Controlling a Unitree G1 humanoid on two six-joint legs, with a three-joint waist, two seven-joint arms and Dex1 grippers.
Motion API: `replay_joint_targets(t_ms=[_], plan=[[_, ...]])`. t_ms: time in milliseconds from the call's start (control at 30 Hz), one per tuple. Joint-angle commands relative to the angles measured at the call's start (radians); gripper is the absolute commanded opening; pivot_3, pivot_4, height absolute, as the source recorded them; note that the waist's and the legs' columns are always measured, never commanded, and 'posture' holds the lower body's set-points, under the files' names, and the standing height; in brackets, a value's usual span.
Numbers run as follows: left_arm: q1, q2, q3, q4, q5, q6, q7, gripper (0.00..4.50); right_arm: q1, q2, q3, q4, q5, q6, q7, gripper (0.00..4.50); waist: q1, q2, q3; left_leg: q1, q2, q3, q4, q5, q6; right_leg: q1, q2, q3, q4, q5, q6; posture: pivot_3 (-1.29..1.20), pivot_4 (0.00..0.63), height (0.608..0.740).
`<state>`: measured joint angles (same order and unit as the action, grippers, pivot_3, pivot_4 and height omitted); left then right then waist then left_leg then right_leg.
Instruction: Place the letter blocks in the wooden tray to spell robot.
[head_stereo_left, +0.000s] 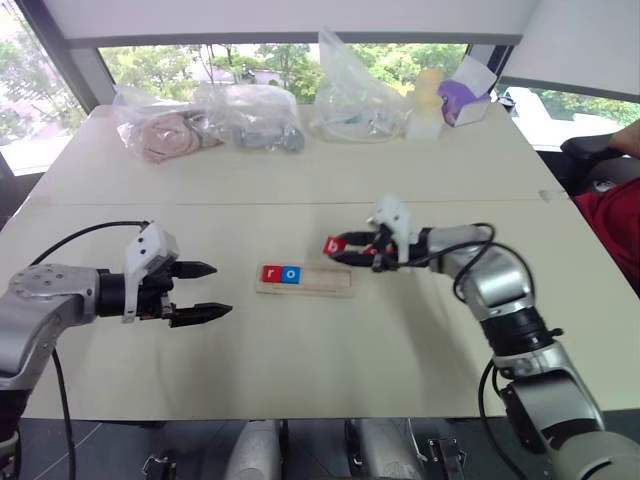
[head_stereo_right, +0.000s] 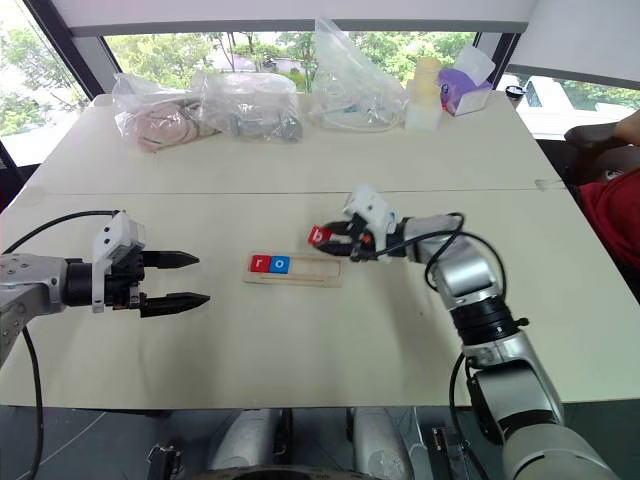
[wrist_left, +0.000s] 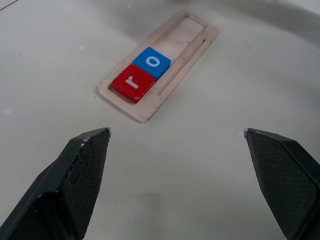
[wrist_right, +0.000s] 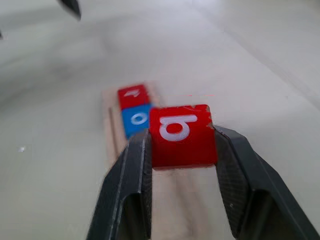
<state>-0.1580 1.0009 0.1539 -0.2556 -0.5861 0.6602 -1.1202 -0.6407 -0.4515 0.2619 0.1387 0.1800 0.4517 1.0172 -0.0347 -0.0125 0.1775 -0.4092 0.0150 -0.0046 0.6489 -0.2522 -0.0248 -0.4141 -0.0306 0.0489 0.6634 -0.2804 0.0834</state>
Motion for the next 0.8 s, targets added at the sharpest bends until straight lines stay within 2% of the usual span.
replay_joint_targets(t_ms=[33,167,433,800], plan=[[0.006,0.006,0.006,-0.017,0.016,-0.023,-0.003,4.5,-0.038,0.014,0.033,0.028,-0.06,-0.081,-0.018,1.15,-0.003,0.0,0.0,0.0,0.0,0.001,0.0,0.0,0.0,0.0,-0.001,0.001,0.0,0.0,0.0,0.0,0.15,0.735],[0.018,-0.003,0.001,-0.033,0.022,-0.024,0.011,4.5,-0.067,0.046,0.087,0.089,-0.111,-0.151,-0.01,1.15,-0.009,-0.001,0.0,0.001,0.0,0.002,0.001,0.0,0.0,0.0,0.0,0.001,-0.001,0.001,0.001,0.0,0.15,0.735],[0.036,-0.029,-0.002,-0.063,0.029,-0.019,0.045,4.5,-0.1,0.115,0.098,0.055,-0.104,-0.03,-0.03,1.15,-0.009,-0.001,0.0,0.001,0.002,0.0,0.0,0.0,0.0,0.0,0.002,0.001,0.002,0.001,0.002,0.0,0.15,0.735],[0.027,-0.028,-0.013,-0.061,0.038,-0.024,0.048,4.5,-0.085,0.123,0.121,0.012,-0.113,0.024,-0.024,1.15,-0.009,-0.001,0.0,0.001,0.001,0.0,0.0,0.0,0.0,0.0,0.002,0.0,0.001,0.001,0.002,0.0,0.15,0.735]])
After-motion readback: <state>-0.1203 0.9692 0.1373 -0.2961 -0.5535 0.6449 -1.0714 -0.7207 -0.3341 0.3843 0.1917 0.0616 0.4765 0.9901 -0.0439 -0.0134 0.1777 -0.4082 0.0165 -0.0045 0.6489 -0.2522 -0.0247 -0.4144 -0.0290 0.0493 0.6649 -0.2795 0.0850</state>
